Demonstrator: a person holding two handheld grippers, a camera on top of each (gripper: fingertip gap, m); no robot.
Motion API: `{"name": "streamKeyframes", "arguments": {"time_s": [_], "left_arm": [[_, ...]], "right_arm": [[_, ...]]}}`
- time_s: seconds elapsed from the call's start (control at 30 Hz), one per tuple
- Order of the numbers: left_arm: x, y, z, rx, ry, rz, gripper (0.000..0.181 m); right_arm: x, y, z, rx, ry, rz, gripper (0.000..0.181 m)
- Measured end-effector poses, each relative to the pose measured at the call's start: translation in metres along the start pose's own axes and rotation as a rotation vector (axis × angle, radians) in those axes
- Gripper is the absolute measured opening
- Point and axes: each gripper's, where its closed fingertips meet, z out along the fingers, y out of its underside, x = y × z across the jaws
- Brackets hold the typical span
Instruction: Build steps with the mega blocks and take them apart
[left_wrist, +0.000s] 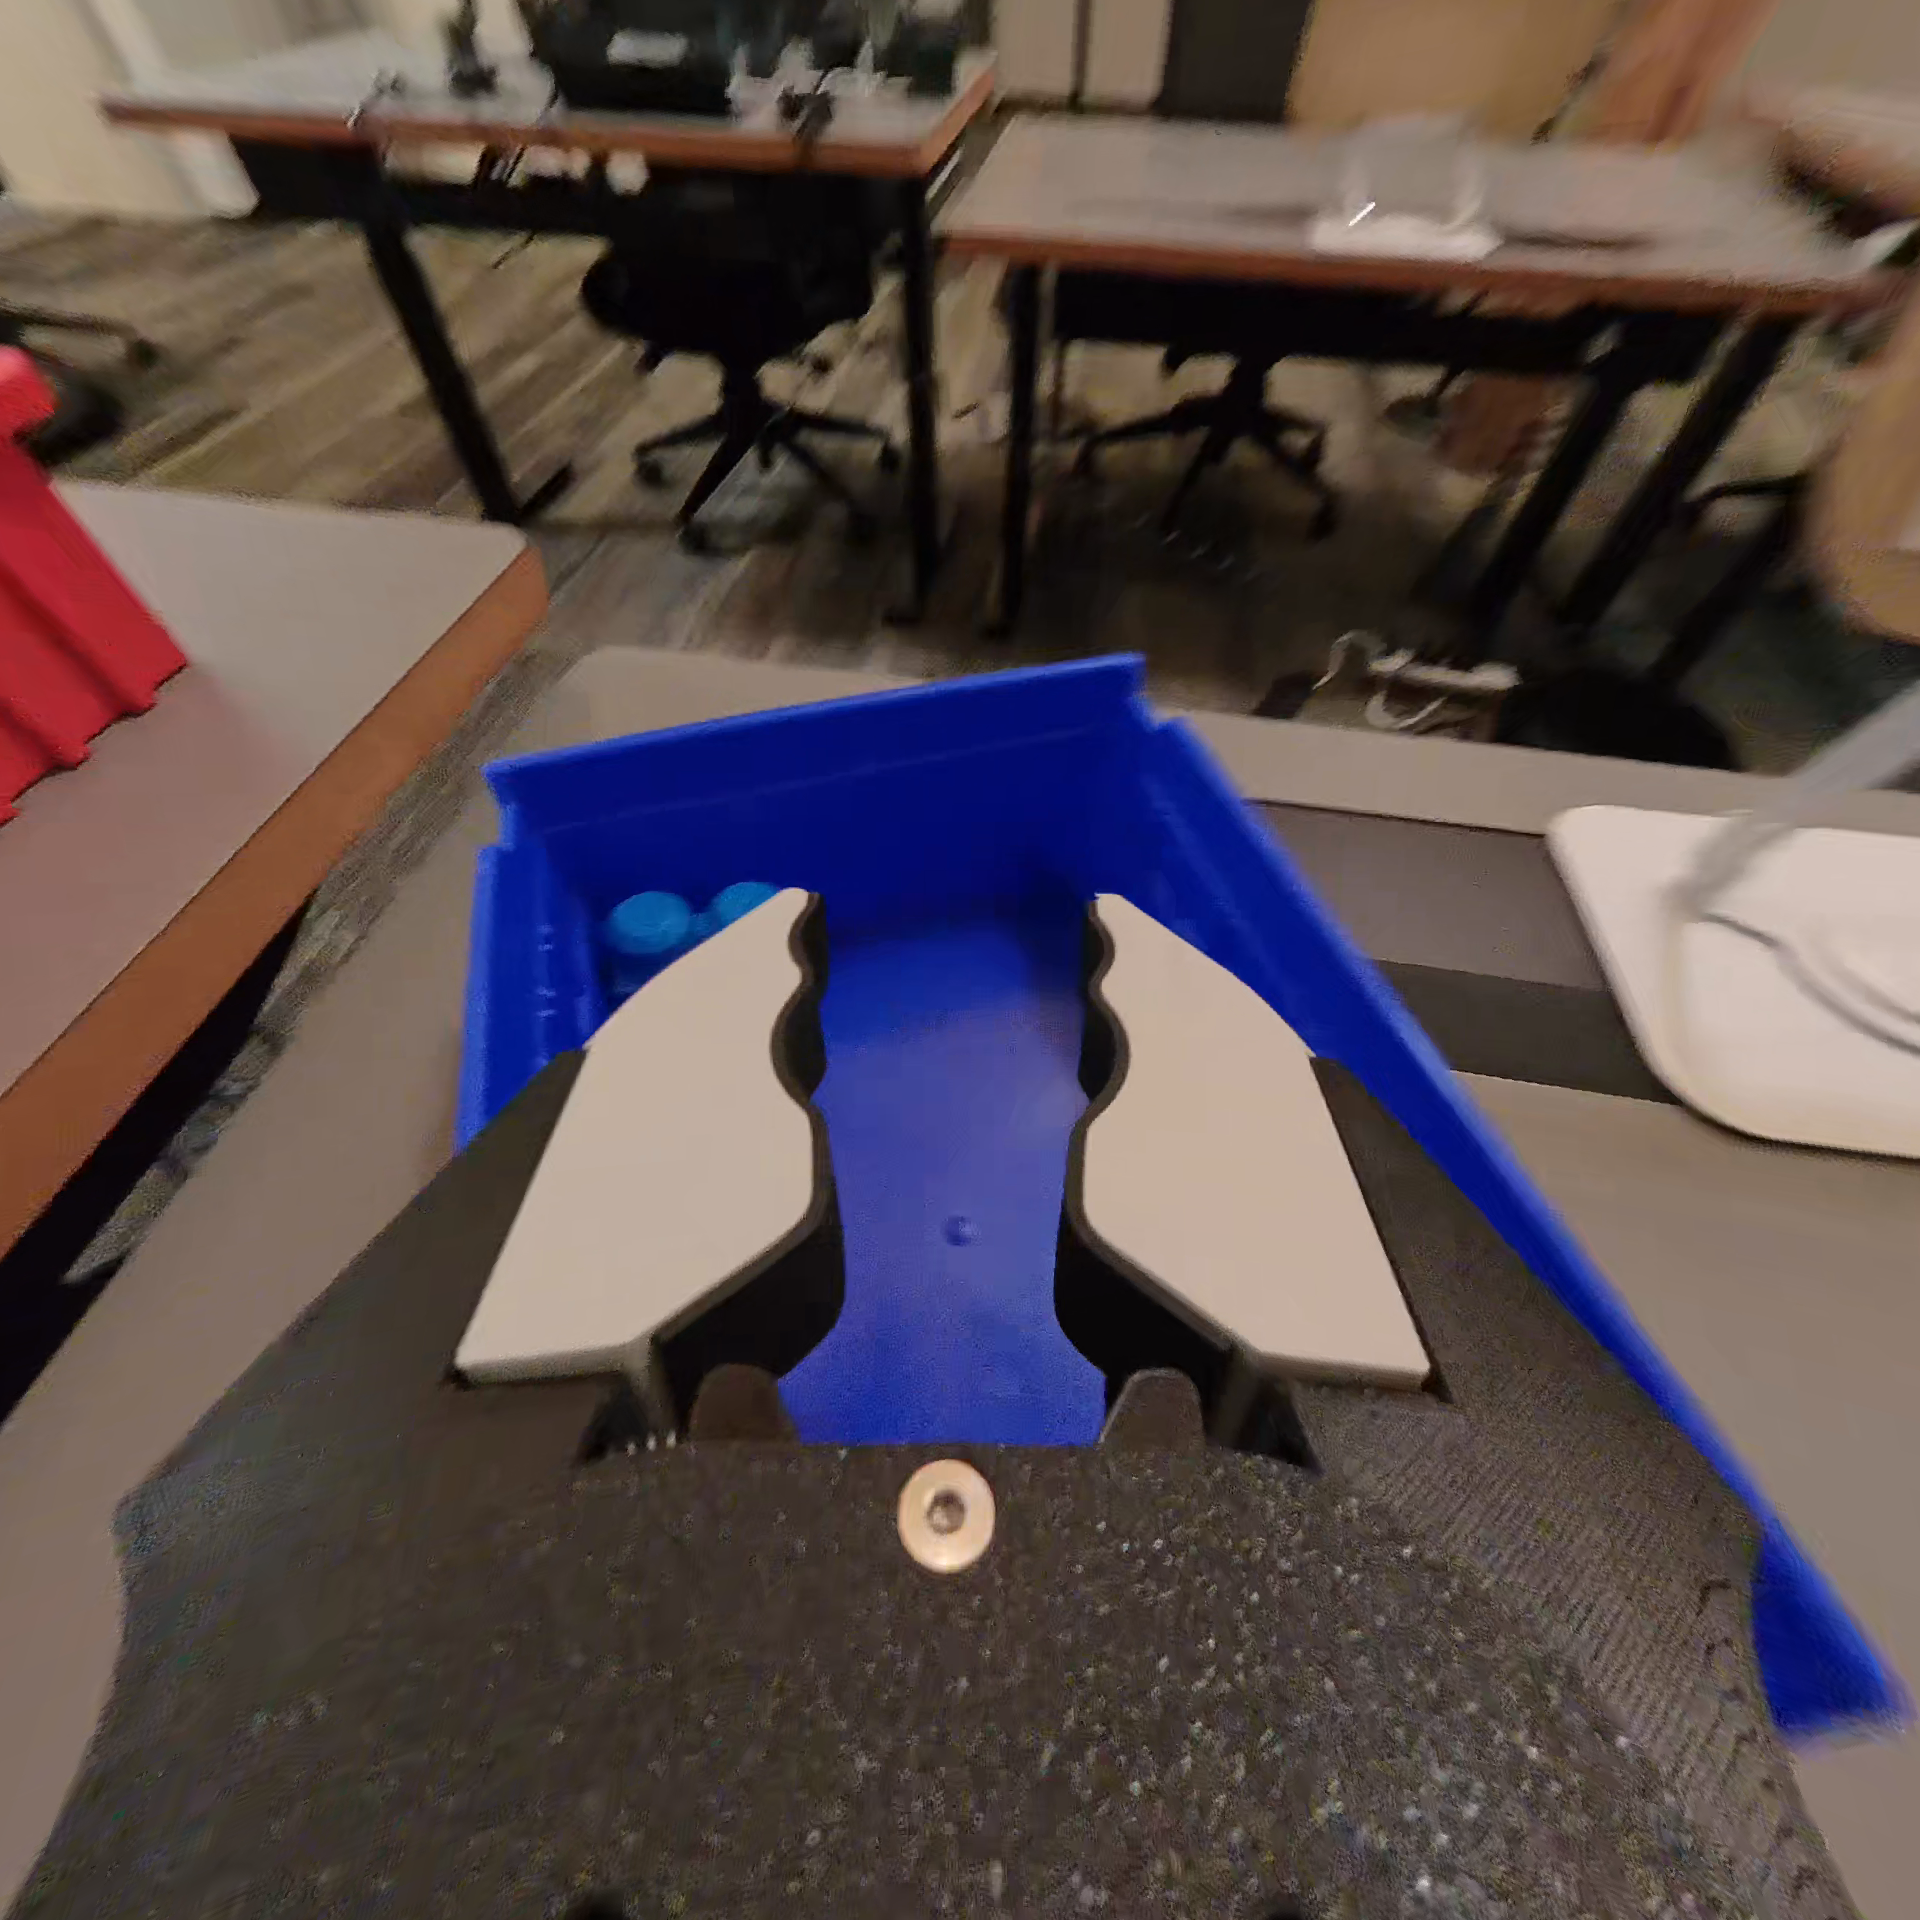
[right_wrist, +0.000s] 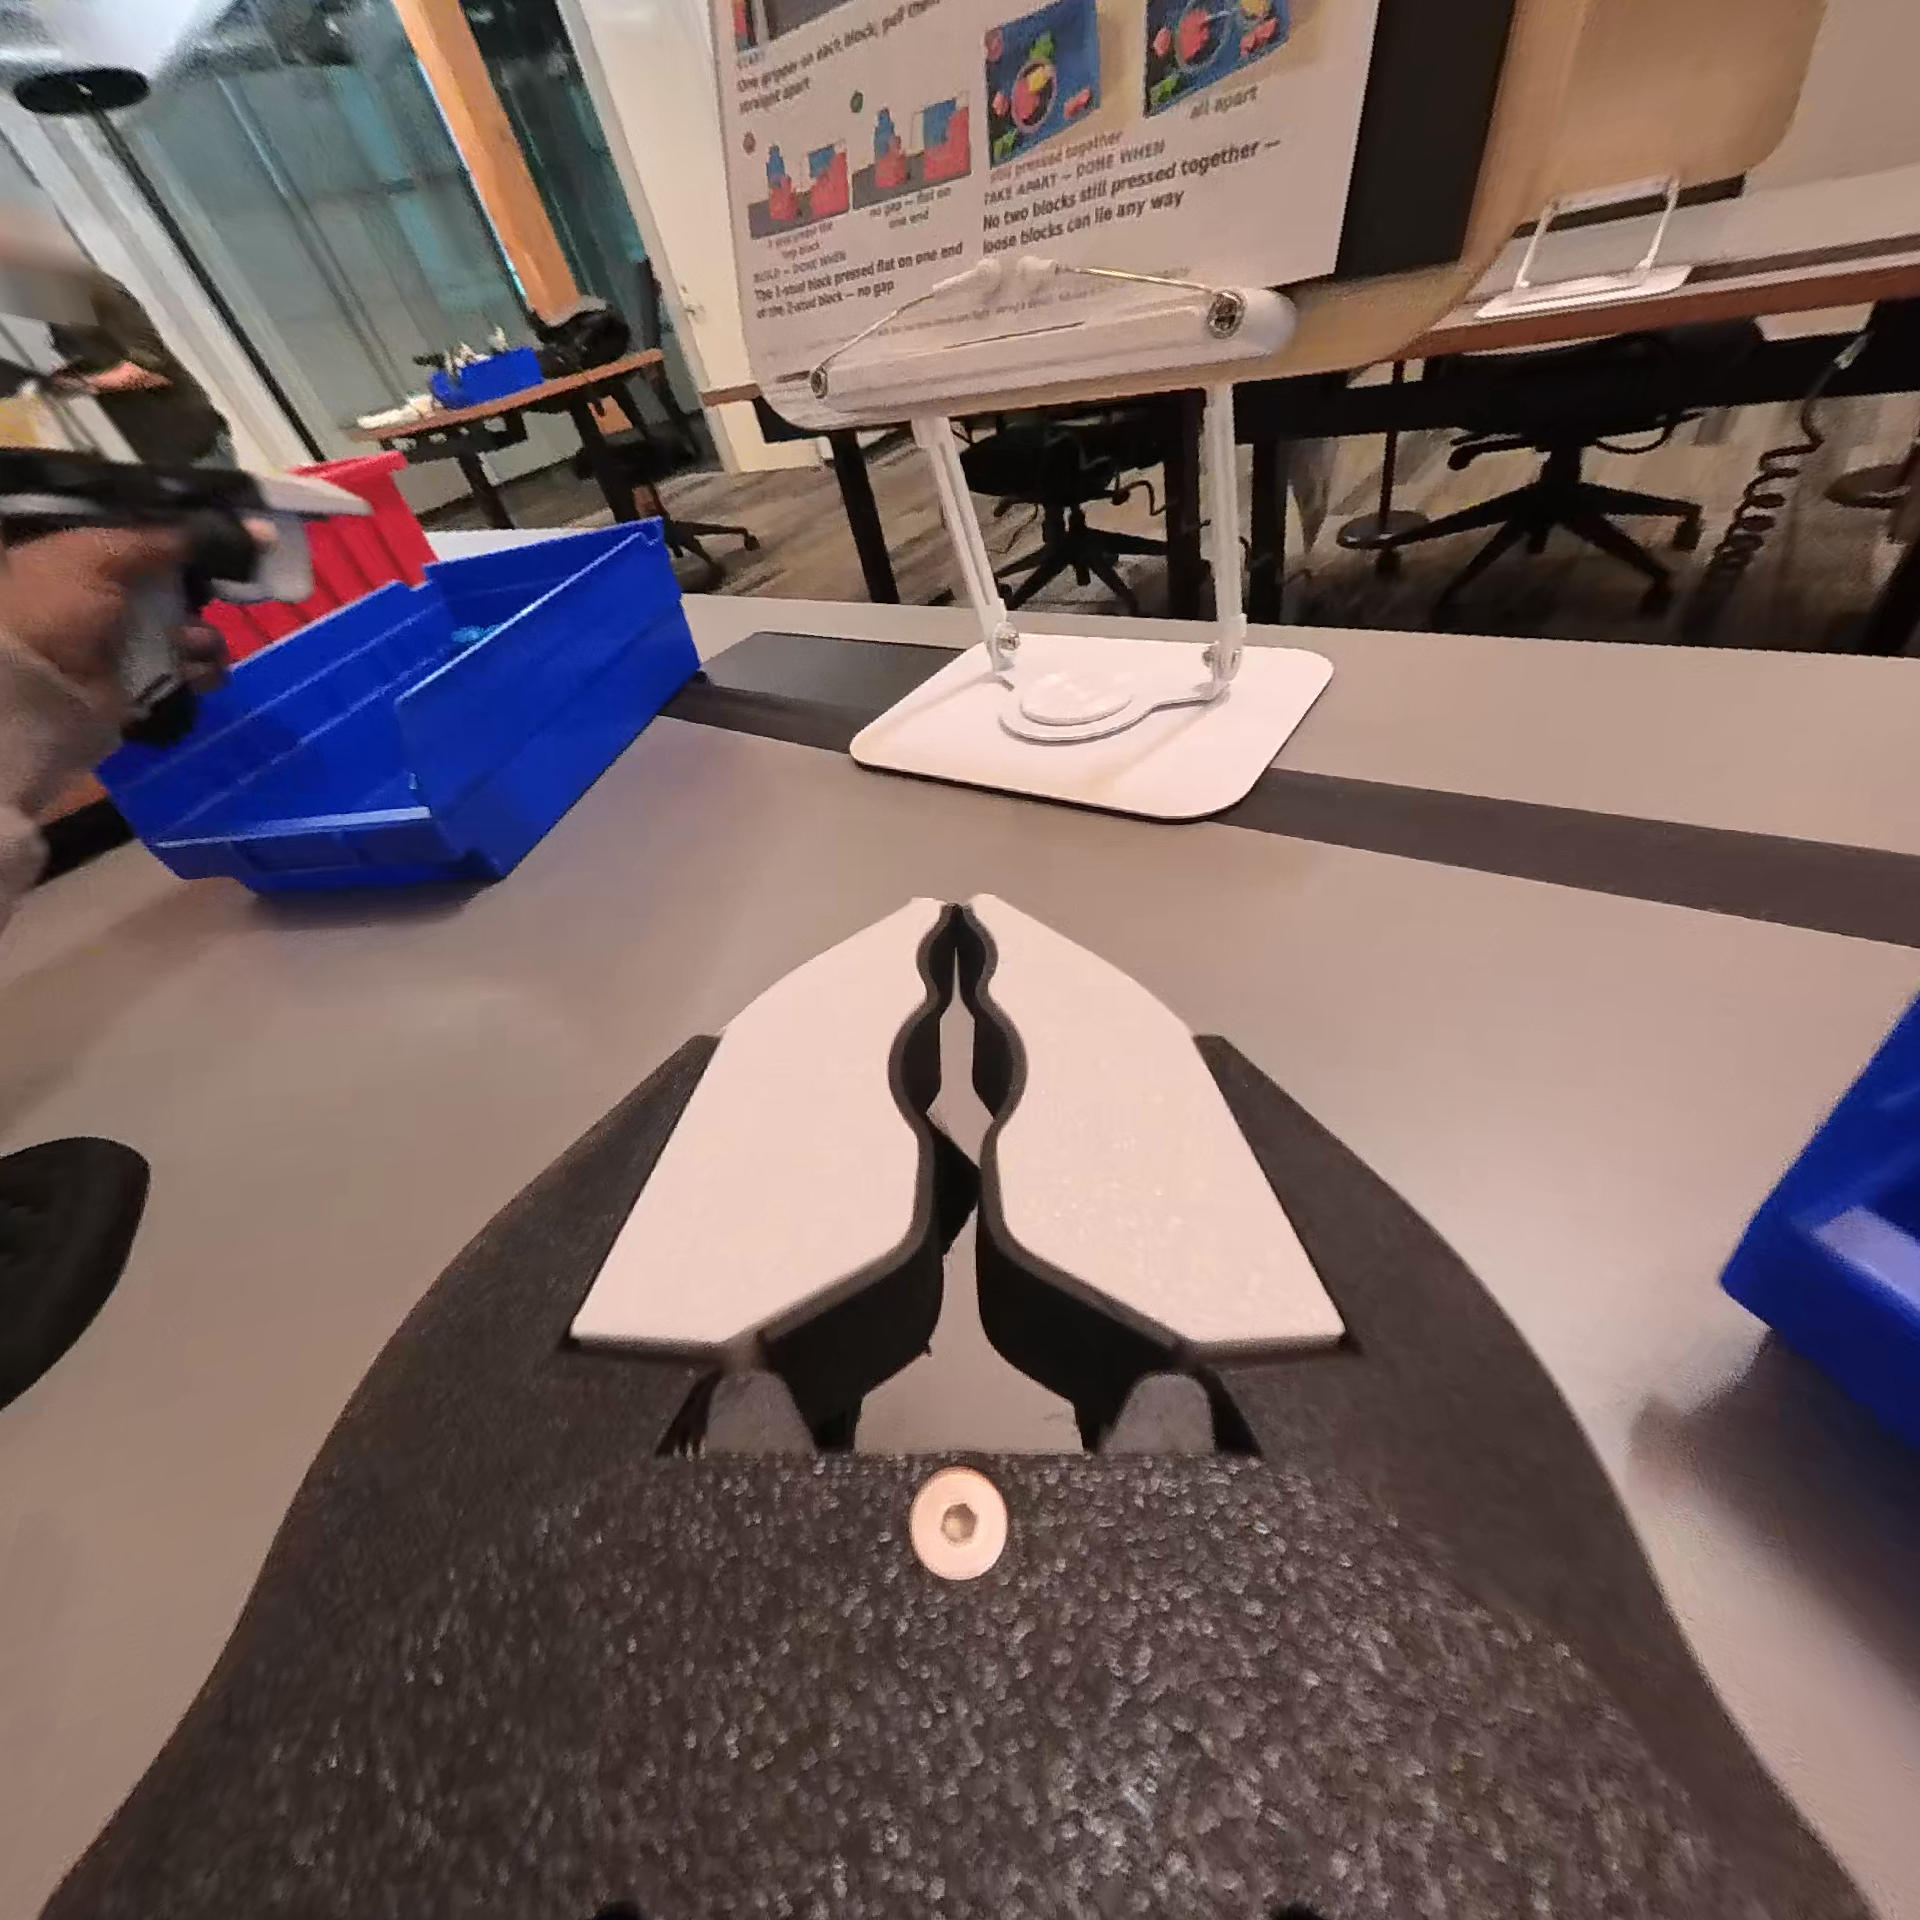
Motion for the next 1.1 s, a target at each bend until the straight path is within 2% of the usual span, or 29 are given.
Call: {"name": "streamKeyframes", "arguments": {"time_s": [0.1,0.23,0.47,0.67,0.83,1.1], "left_arm": [[-0.034,0.019,0.039,-0.138,-0.123,0.019,0.054],[-0.064,0.046,0.074,-0.286,-0.257,0.08,0.056],[-0.07,0.067,0.111,-0.413,-0.309,0.063,0.053],[-0.076,0.066,0.119,-0.373,-0.358,0.02,0.048],[-0.081,0.069,0.117,-0.351,-0.38,0.046,0.028],[-0.077,0.069,0.111,-0.347,-0.363,0.096,0.028]], "right_arm": [[-0.003,-0.001,-0.001,0.011,-0.015,-0.01,0.0],[-0.004,-0.007,-0.006,0.067,-0.018,-0.002,0.0],[-0.01,-0.007,-0.01,0.071,-0.047,-0.023,0.0],[-0.01,-0.019,-0.019,0.129,-0.04,-0.036,0.0],[-0.012,-0.02,-0.021,0.132,-0.053,-0.031,0.0],[-0.013,-0.02,-0.024,0.132,-0.049,-0.048,0.0]]}}
